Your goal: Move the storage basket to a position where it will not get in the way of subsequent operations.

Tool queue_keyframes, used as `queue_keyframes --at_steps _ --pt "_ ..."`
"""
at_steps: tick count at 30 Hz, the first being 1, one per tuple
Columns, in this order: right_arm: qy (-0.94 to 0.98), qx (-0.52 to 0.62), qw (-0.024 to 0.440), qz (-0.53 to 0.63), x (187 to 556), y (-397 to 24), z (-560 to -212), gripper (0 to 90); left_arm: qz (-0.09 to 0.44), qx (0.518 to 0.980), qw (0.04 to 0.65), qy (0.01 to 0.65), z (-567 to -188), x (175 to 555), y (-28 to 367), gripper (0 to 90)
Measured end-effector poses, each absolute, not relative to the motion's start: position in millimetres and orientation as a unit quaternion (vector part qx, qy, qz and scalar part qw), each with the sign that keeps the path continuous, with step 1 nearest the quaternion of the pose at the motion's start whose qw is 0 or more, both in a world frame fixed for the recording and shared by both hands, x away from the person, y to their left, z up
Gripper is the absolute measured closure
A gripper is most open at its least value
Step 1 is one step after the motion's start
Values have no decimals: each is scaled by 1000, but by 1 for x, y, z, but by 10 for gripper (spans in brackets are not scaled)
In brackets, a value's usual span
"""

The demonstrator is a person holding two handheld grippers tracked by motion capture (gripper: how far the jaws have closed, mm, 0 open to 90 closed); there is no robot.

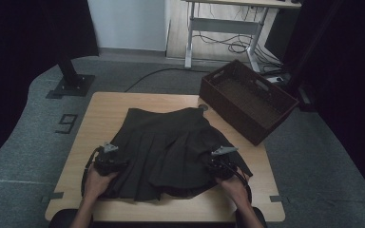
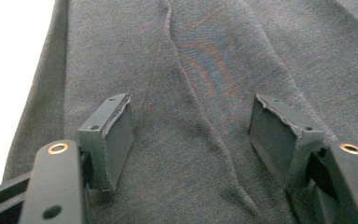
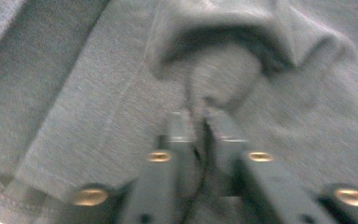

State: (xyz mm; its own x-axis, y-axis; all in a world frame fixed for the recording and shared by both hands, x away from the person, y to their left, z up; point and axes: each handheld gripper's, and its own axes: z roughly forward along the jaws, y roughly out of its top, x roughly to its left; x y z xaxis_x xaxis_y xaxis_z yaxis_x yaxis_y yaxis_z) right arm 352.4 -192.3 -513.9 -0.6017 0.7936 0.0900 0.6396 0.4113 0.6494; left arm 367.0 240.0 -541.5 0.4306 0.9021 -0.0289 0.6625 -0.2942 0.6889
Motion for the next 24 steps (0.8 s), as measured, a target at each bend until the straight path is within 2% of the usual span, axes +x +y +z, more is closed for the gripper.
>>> queue_keyframes --at_steps 2,7,12,14,16,18,20,24 --pt "830 435 127 325 348 -196 -510 869 186 780 324 503 -542 367 240 306" --pt "828 444 144 310 331 -222 -497 873 187 777 324 506 -542 366 240 314" --pt "819 472 147 290 319 -255 -512 865 186 776 326 506 -542 366 240 330" --pt "818 482 129 287 318 -264 -523 828 186 777 326 506 -542 366 240 333" --pt "819 475 124 297 315 -268 -524 716 186 777 326 506 -542 366 240 333" --pt "809 473 117 330 313 -275 -515 658 184 777 326 505 -542 366 240 332" --pt "794 480 120 353 315 -284 -504 686 185 778 326 504 -542 365 239 329" --pt "777 497 165 349 327 -306 -485 747 185 780 326 501 -542 362 236 328"
